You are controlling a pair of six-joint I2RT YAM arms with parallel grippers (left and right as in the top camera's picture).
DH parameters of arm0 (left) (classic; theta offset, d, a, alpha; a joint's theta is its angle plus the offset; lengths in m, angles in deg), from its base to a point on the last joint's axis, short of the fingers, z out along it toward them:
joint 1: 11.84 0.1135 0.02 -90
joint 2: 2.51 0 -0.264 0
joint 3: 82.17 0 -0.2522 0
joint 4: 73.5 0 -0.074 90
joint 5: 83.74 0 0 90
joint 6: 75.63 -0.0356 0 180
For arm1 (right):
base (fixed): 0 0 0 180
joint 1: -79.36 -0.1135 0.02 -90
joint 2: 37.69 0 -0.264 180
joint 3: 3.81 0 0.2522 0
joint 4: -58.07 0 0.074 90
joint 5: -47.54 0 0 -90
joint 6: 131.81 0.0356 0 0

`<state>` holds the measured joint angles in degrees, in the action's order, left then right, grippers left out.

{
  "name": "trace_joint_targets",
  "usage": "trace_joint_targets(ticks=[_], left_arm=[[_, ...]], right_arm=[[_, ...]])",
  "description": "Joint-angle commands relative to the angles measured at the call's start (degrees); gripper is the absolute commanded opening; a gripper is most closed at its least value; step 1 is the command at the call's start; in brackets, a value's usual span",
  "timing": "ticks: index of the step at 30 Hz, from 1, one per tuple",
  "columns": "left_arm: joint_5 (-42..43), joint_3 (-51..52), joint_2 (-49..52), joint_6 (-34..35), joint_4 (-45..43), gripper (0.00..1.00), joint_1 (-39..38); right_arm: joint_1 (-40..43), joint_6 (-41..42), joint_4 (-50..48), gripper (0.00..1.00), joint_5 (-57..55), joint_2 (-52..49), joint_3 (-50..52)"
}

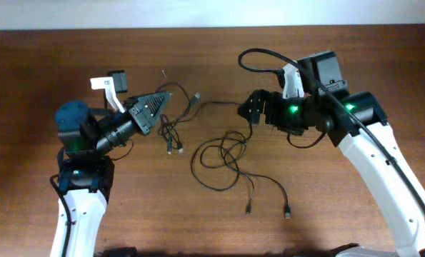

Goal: Untangle cables

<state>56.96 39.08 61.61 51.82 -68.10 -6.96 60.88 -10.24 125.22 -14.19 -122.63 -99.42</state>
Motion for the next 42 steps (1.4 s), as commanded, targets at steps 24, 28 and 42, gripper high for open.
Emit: trace_joint_targets(ticks=[24, 28, 42], left_arm=[[4.0, -0.5, 2.5, -9.5, 4.1, 0.0, 17.6], [31.5, -0.5, 2.5, 7.0, -40.6, 0.0, 17.6], [27.3, -0.5, -2.9, 26.4, -57.6, 0.0, 17.5]], right_arm=[[-14.5, -8.9, -1.0, 0.86, -12.1, -19.6, 2.9], [-9.9, 26.7, -17.7, 0.85, 10.4, -19.6, 2.9], [-17.9, 61.6, -42.4, 0.84, 13.4, -27.1, 2.9]])
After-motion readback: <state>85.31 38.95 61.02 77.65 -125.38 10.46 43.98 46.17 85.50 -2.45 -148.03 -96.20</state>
